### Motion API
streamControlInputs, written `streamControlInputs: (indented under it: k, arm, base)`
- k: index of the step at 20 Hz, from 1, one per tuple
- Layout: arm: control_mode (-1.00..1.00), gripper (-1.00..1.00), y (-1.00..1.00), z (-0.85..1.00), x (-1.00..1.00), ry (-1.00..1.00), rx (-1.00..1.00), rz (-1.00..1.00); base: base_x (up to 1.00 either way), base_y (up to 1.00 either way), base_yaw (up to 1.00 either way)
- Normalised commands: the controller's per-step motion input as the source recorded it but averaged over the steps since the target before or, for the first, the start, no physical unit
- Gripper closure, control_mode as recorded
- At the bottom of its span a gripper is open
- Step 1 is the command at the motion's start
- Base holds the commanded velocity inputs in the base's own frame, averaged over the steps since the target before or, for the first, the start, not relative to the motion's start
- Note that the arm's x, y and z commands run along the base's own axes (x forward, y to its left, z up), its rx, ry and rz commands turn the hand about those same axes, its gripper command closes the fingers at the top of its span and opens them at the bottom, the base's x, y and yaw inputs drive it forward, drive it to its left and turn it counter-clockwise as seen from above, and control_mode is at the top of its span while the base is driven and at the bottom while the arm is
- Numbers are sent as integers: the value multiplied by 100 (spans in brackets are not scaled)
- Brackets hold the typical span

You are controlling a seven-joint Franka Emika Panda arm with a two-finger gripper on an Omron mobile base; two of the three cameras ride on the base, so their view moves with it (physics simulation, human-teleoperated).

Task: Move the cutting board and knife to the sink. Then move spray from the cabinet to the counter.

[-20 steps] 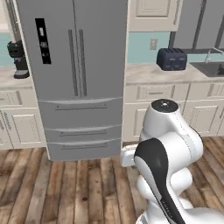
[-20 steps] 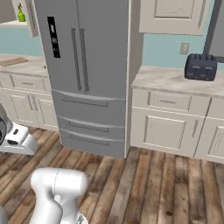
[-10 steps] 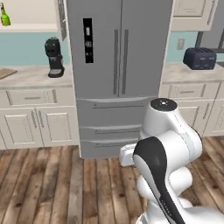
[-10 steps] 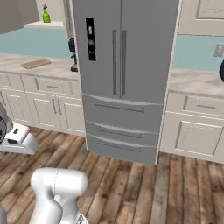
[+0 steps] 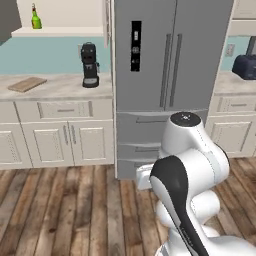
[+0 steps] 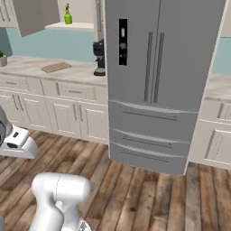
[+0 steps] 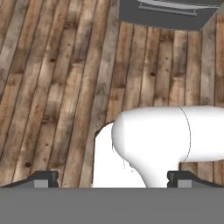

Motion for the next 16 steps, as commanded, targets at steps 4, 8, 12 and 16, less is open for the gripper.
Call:
streamControlInputs:
  k: [4, 8, 12, 16]
  arm:
    - [100, -100, 0, 0, 0, 0, 0, 0]
    - [100, -100, 0, 0, 0, 0, 0, 0]
    - [100, -100, 0, 0, 0, 0, 0, 0]
    - [100, -100, 0, 0, 0, 0, 0, 0]
  base:
    - [49, 65, 2]
    - [50, 64, 0]
    - [51, 52, 0]
    - [46, 25, 0]
